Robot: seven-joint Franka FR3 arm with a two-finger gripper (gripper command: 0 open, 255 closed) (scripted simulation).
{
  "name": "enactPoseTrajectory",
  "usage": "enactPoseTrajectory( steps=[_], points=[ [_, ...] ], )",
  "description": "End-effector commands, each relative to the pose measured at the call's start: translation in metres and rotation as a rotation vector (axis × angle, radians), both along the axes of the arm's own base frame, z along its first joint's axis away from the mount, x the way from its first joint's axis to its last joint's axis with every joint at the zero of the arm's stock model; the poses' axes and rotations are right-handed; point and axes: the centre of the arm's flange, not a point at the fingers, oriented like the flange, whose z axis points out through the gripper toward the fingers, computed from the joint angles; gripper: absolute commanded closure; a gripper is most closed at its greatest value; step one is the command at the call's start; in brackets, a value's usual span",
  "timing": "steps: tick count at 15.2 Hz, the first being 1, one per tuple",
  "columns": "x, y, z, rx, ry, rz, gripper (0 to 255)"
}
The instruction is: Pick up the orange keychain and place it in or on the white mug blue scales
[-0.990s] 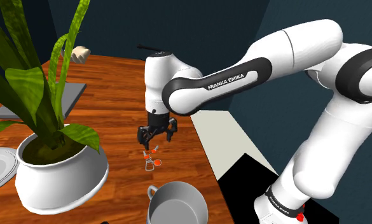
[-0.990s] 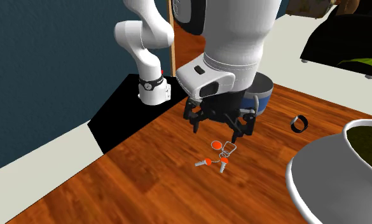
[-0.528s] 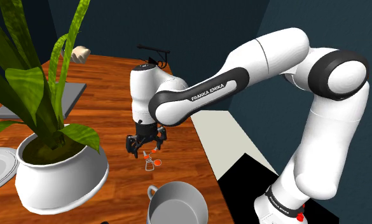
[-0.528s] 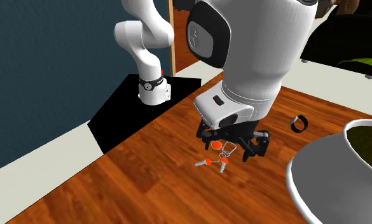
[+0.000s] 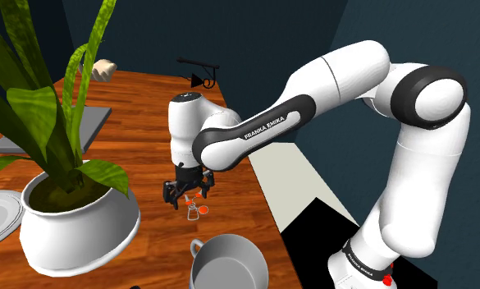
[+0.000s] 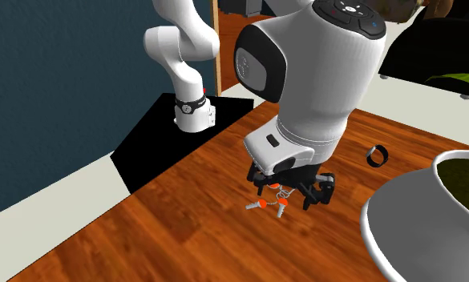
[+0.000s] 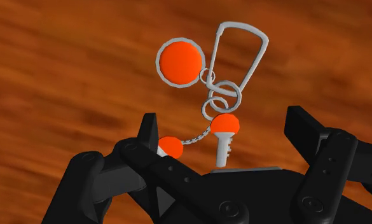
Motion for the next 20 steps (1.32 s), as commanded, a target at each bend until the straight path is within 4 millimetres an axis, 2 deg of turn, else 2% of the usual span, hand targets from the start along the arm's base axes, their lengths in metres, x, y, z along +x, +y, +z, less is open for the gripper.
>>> enactPoseTrajectory(
  steps=[1, 3, 4, 13, 20],
  points=[
    [0.0, 0.0, 0.0, 0.0, 0.0, 0.0, 0],
    [0.0, 0.0, 0.0, 0.0, 0.0, 0.0, 0],
    [0.0, 0.0, 0.0, 0.0, 0.0, 0.0, 255],
    [0.0, 0.0, 0.0, 0.0, 0.0, 0.0, 255],
    [0.0, 0.0, 0.037, 0.0, 0.0, 0.0, 255]
  ],
)
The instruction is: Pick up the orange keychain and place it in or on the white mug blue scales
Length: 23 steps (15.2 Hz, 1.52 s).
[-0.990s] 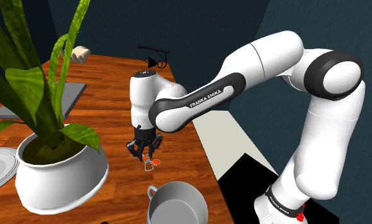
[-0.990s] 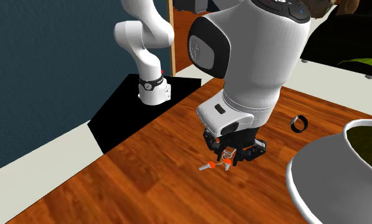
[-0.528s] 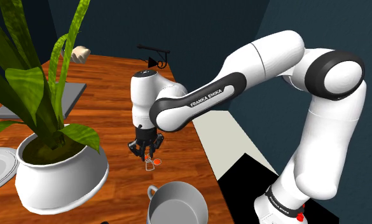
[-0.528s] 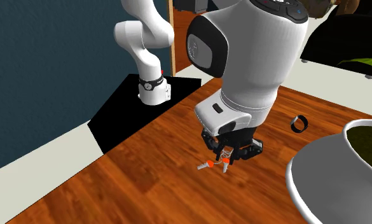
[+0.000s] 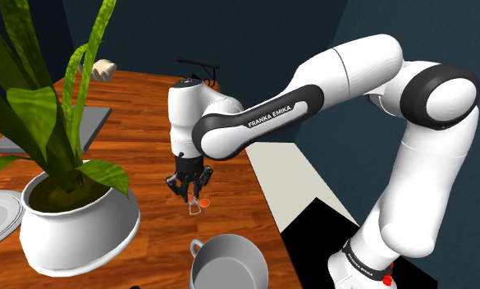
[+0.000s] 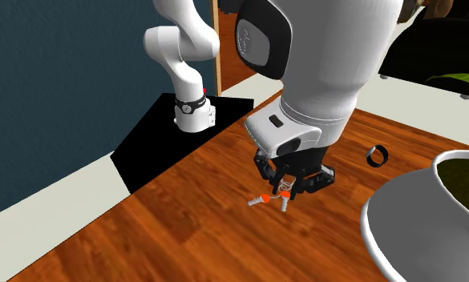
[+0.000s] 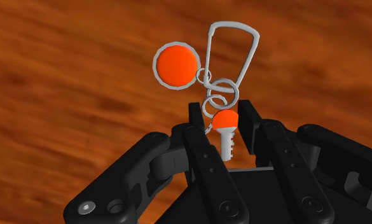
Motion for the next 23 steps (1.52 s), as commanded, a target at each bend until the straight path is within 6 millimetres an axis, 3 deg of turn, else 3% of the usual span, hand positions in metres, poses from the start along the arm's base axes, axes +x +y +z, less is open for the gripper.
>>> enactPoseTrajectory(
  steps=[1, 23],
  points=[
    [0.0, 0.0, 0.01, 0.0, 0.0, 0.0, 255],
    [0.0, 0.0, 0.127, 0.0, 0.0, 0.0, 255]
  ],
)
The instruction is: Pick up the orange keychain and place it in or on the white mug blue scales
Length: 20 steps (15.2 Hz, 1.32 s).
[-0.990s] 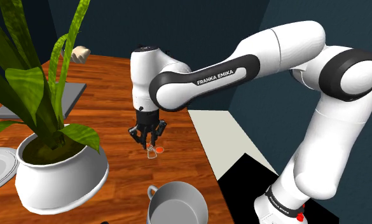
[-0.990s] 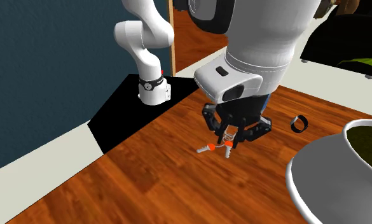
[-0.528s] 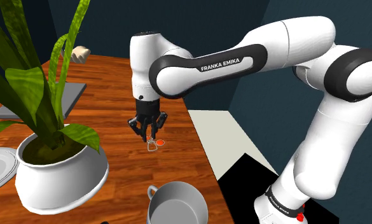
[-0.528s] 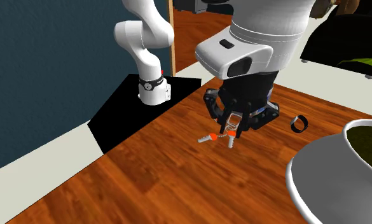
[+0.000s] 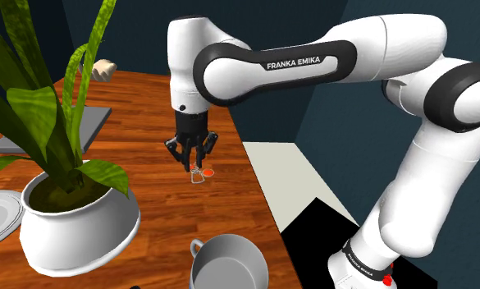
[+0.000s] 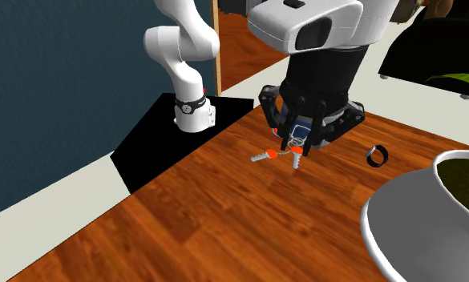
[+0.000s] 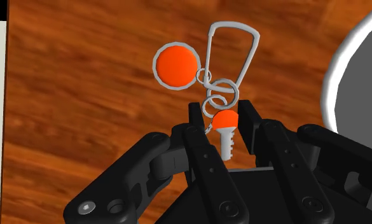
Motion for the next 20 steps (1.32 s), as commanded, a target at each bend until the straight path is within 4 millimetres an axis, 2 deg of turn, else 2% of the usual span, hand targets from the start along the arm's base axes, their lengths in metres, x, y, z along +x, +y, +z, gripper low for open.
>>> enactPoseTrajectory(
  steps=[1, 3, 20],
  points=[
    [0.0, 0.001, 0.01, 0.0, 0.0, 0.0, 255],
    [0.0, 0.001, 0.02, 0.0, 0.0, 0.0, 255],
    [-0.206, 0.088, 0.029, 0.0, 0.0, 0.0, 255]
  ],
)
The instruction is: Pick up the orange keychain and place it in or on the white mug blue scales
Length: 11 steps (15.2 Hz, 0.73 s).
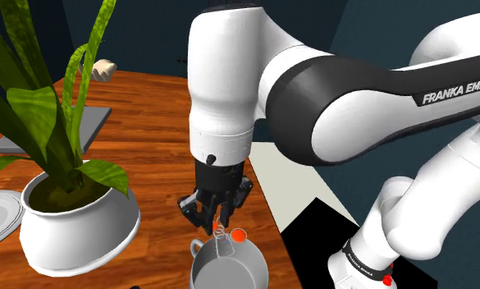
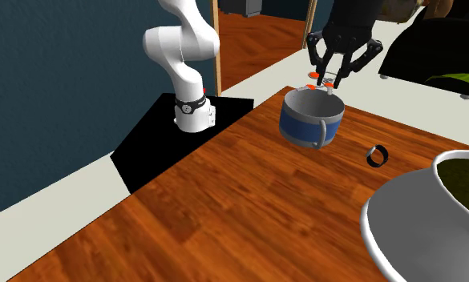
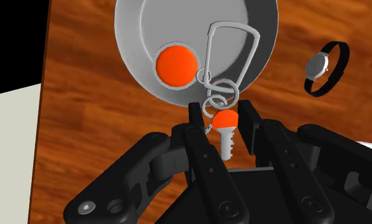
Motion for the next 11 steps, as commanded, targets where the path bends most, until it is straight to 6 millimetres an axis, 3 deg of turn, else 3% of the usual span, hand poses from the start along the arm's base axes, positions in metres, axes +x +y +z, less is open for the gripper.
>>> enactPoseTrajectory(
  steps=[1, 2, 11],
  points=[
    [-0.025, 0.012, 0.003, 0.0, 0.0, -0.001, 255],
    [-0.033, 0.016, 0.004, 0.0, 0.0, -0.001, 255],
    [-0.033, 0.016, -0.044, 0.0, 0.0, -0.001, 255]
  ],
)
